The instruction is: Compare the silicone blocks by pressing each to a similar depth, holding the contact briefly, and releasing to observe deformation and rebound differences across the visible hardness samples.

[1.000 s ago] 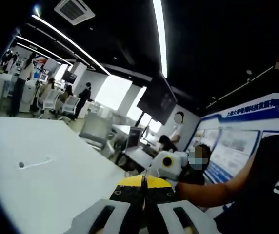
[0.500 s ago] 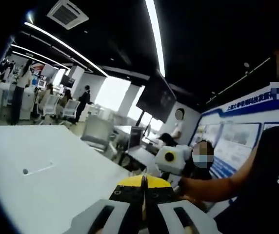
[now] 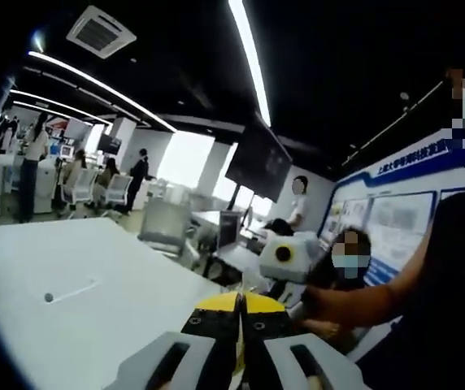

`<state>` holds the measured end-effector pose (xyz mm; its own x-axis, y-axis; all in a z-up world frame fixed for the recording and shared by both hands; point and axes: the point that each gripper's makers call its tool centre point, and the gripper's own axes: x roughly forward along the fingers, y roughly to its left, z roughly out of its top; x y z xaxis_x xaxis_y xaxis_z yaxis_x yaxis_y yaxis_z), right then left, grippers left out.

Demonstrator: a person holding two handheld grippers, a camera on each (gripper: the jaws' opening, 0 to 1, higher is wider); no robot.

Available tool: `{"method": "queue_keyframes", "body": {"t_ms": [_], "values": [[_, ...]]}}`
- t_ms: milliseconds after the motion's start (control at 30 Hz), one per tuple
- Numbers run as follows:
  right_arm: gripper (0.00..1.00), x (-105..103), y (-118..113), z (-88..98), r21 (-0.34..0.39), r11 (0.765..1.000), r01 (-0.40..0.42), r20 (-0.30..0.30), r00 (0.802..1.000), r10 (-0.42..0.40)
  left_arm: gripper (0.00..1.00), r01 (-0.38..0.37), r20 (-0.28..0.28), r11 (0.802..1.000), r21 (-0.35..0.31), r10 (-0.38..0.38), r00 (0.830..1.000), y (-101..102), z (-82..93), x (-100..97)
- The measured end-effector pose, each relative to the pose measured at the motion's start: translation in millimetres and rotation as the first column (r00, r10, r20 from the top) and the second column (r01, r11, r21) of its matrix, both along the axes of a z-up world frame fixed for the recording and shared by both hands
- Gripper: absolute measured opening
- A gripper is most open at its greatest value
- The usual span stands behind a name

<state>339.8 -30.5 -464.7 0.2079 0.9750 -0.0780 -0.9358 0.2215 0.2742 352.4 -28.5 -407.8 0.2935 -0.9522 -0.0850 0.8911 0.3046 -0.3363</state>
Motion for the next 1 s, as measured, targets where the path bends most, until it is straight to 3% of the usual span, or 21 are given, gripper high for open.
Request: {"method": "queue_keyframes", "body": {"t_ms": [167, 467, 733, 1000], "values": [[0.03, 1.2, -1.1, -2.5, -0.013, 1.000, -0.002, -0.008, 1.000, 0.002, 0.00, -0.007, 0.024, 1.000, 0.027, 0.006, 1.000, -0.4, -2.1, 1.2], [0.02, -0.2, 0.7, -6.5, -0.028, 1.000, -0.003, -0.025, 1.000, 0.003, 0.00, -0.011, 0.004, 0.999, 0.034, 0.011, 1.000, 2.5, -5.9, 0.6], [0.02, 0.2, -1.2, -8.2, -0.034, 0.999, 0.006, -0.030, 1.000, -0.007, 0.00, 0.000, 0.059, 0.998, 0.062, -0.004, 0.998, -0.1, -8.2, 1.5], [0.01, -1.0, -1.9, -6.5, -0.037, 0.999, 0.015, -0.022, 1.000, -0.016, 0.00, 0.006, 0.063, 0.999, 0.048, -0.009, 0.998, -1.2, -7.0, 1.0]]}}
